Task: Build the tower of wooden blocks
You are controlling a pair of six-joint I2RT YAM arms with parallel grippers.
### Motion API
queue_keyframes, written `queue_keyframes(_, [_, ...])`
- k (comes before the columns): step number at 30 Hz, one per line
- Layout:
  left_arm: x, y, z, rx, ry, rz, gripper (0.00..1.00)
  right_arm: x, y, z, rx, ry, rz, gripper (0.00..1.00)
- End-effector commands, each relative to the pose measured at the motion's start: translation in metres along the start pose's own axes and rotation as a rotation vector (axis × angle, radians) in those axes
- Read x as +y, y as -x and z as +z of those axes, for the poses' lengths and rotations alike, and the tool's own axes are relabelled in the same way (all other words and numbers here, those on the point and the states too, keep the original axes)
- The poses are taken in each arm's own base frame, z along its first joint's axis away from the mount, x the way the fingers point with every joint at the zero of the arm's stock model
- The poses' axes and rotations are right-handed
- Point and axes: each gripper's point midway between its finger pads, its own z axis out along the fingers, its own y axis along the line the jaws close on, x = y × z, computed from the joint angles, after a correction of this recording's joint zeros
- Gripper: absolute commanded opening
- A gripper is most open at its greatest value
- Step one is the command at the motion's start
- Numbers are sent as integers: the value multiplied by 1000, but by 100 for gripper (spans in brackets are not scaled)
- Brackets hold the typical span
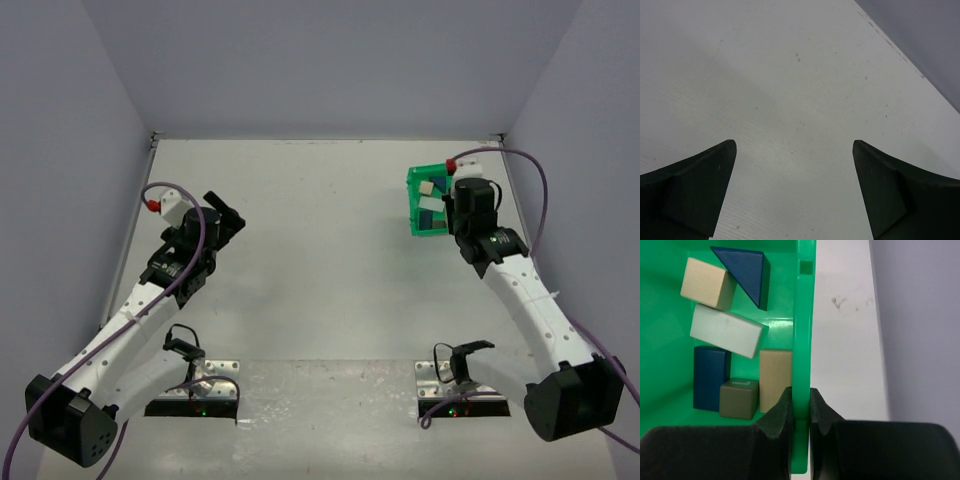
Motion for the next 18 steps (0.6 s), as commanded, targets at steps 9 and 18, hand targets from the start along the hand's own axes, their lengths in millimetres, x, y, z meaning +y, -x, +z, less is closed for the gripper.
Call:
queue_keyframes(9, [0,20,-12,-56,-9,-34,100,51,88,17,-75,-113,-958,0])
queue_keyframes(18, [3,25,-14,-77,5,-46,100,60,76,41,7,-172,-1312,0])
